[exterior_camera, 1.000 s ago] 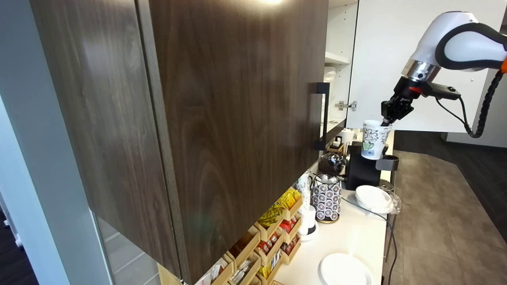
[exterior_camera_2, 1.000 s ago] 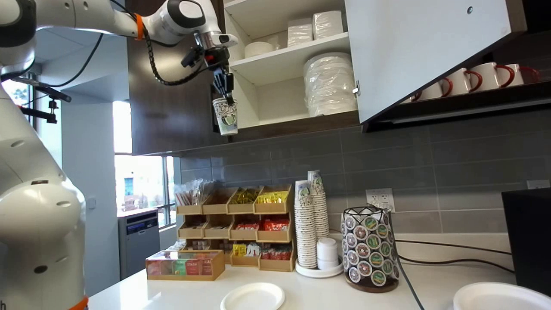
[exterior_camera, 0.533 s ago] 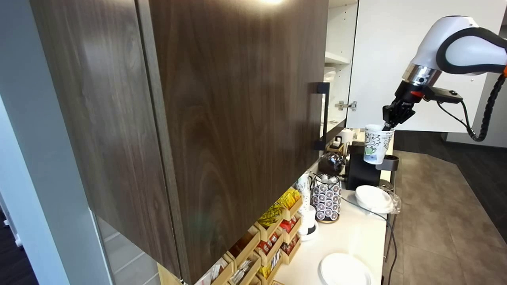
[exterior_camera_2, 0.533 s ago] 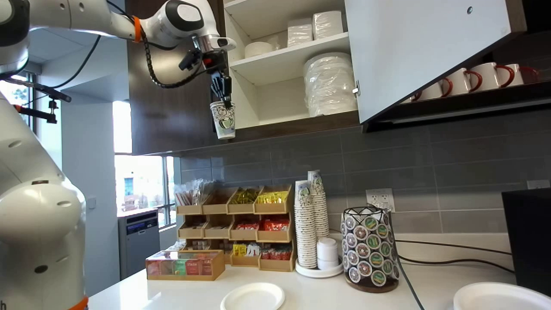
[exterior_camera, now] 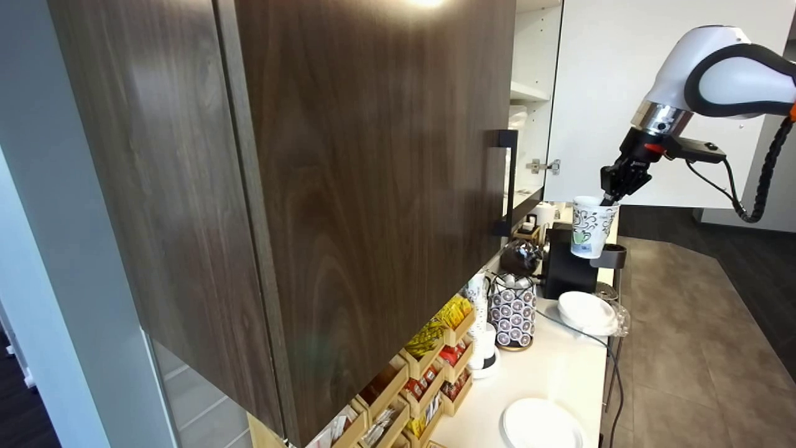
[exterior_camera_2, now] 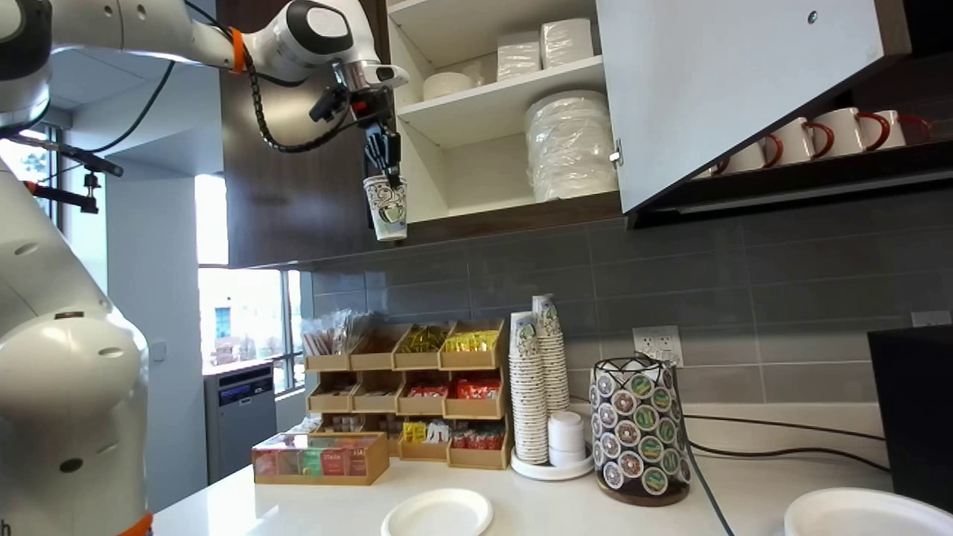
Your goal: Put the cup on the plate then put the plate in the cupboard
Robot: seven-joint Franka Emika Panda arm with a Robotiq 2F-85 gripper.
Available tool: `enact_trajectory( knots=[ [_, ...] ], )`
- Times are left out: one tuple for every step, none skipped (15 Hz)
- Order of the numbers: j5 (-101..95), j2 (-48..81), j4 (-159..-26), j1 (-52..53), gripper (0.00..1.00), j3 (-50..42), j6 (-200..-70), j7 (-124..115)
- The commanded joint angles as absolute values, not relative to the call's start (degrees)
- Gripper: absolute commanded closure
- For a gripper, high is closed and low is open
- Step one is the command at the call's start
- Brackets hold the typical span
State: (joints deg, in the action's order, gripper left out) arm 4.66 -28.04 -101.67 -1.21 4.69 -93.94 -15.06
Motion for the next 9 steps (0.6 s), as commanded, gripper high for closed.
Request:
enact_trajectory(
  knots=[
    [4.45, -27.59, -108.39, -0.91, 0.99, 4.84, -96.03, -14.69],
    [4.71, -27.51, -110.98, -0.75, 0.99, 4.71, -96.82, -14.24],
    [4.81, -27.24, -113.48, -0.60, 0.99, 4.52, -98.41, -13.47],
    [5.21, -26.74, -115.74, -0.30, 0.99, 4.23, -100.25, -12.32],
    [5.87, -26.15, -118.05, 0.05, 0.99, 3.92, -102.23, -11.12],
    [6.39, -25.35, -120.17, 0.36, 0.99, 3.69, -104.28, -10.02],
    [7.05, -24.17, -121.87, 0.65, 0.99, 3.46, -106.72, -8.90],
    [7.76, -23.11, -123.65, 0.90, 0.99, 3.19, -109.26, -7.59],
    [8.61, -22.05, -125.24, 1.20, 0.99, 2.90, -111.90, -6.14]
  ],
)
